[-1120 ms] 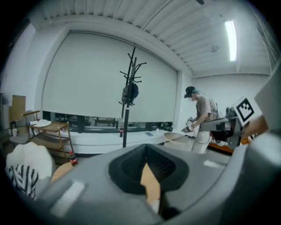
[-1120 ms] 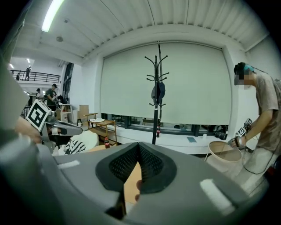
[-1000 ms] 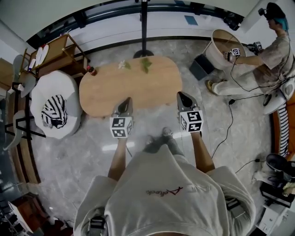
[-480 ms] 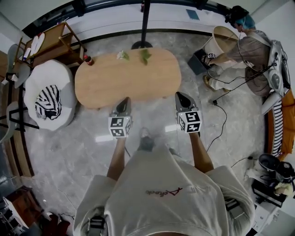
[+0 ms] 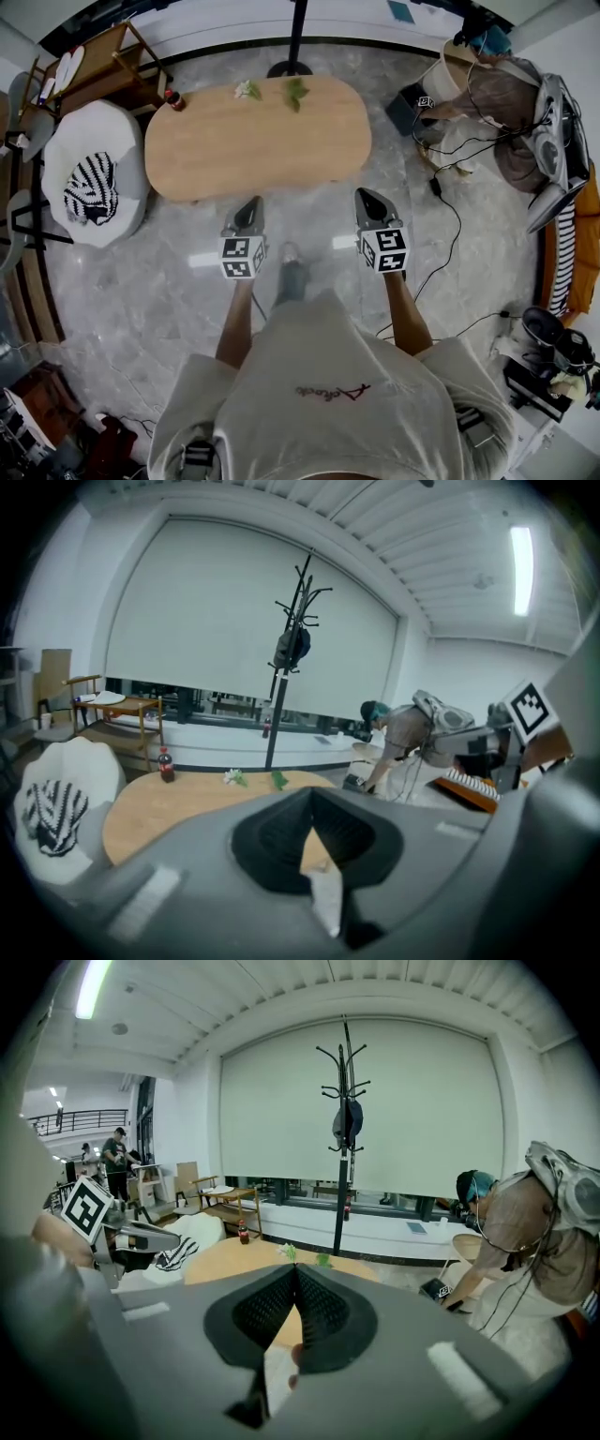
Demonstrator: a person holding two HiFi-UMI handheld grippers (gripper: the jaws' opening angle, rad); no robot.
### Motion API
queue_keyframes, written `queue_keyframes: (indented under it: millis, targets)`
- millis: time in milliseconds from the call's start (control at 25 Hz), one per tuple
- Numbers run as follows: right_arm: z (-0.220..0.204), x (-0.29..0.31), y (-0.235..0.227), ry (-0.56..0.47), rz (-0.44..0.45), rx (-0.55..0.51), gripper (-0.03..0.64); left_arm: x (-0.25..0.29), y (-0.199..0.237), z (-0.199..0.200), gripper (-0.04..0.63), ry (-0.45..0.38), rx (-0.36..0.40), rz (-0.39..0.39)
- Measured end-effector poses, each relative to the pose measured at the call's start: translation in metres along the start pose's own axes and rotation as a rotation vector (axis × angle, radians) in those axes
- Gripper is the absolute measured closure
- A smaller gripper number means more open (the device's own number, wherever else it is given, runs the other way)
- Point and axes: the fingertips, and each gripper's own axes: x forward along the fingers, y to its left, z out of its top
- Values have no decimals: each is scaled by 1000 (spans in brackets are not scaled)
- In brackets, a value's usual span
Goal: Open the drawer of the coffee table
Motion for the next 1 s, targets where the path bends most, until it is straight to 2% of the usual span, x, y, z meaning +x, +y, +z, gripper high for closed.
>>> queue_keyframes:
  millis: [480,680,1000]
  targets:
    - [-101,-19,-1,65,59,88,612,-18,-34,-88,594,113,2,58]
    - [-145,-21,-1,92,70,110,612,-20,-38,-120,594,136,0,78]
    - [-221,-10,0,123,92,113,612,-4,-47,-193,594,157,-17,85]
